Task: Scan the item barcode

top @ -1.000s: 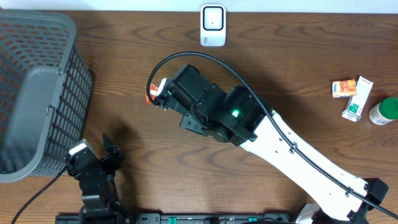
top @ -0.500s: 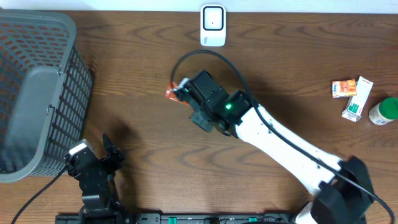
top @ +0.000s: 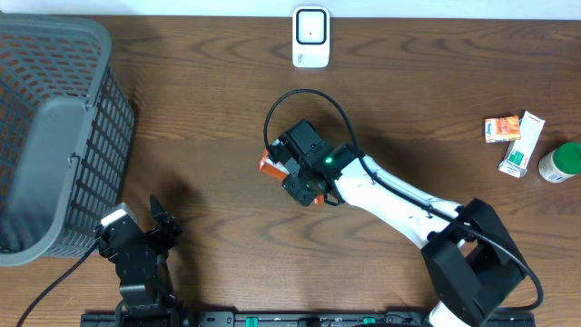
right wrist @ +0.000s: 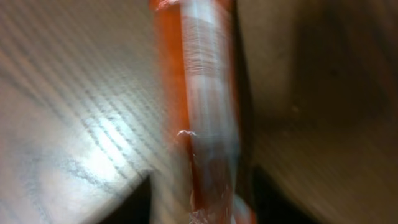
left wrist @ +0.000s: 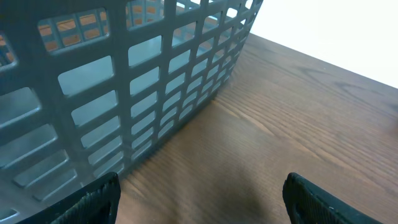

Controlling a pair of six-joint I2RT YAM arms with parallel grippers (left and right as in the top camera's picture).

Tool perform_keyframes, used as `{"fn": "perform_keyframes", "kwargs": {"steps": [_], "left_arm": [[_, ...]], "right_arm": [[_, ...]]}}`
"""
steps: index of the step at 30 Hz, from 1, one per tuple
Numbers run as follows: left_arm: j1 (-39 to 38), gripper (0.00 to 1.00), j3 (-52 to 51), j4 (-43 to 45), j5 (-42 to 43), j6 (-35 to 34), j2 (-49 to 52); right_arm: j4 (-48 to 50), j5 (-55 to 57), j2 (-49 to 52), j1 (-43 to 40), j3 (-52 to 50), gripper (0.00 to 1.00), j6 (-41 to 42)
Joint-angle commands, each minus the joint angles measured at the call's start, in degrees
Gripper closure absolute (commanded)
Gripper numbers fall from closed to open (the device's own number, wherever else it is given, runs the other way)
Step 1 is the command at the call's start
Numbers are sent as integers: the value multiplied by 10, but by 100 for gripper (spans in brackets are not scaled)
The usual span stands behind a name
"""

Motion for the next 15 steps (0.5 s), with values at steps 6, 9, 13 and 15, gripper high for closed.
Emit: {"fn": "perform_keyframes", "kwargs": {"steps": [6,9,13,15], "left_arm": [[1,16,-4,0,-8,-3,-2],[1,16,-4,0,-8,-3,-2],[1,16,-4,0,-8,-3,-2],[1,16,-4,0,-8,-3,-2]], "right_arm": [[-33,-115,-20,-47,36,1,24],[-64,-142,-37,-84,59,1,31],[-95,-265,-38,-164,60,1,31],[-96,-347,-32,-208,45,1,27]]}}
